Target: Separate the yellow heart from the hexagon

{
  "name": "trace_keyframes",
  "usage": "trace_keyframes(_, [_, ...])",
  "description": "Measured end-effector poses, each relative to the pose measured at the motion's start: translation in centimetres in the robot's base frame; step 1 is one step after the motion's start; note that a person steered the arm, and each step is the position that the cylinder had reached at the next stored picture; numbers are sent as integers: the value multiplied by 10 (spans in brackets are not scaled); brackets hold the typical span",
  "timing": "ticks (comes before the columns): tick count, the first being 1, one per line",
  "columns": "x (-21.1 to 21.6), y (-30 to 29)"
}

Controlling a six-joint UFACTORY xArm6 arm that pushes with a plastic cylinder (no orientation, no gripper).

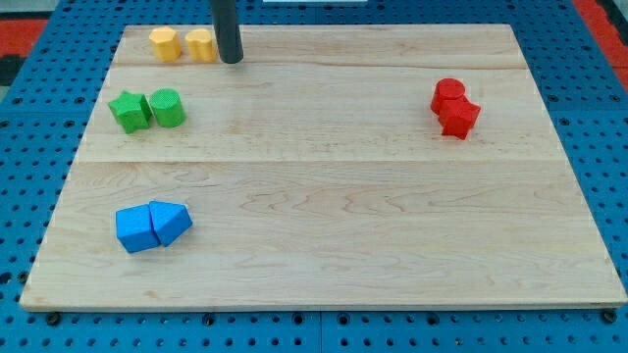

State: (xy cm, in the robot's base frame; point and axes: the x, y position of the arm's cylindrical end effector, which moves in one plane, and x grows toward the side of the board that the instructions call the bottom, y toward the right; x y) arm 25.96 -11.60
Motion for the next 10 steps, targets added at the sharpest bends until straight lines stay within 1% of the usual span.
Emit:
trace_keyframes(2, [0, 1])
trace_keyframes(3, [-2, 29])
trace_keyframes(4, [-24, 34])
trace_keyframes(5, [-24, -21])
trace_keyframes(6, [-35, -11])
trace_keyframes(7, [-56, -50])
trace_keyframes(8, [-22, -61])
trace_keyframes(10, [18, -49])
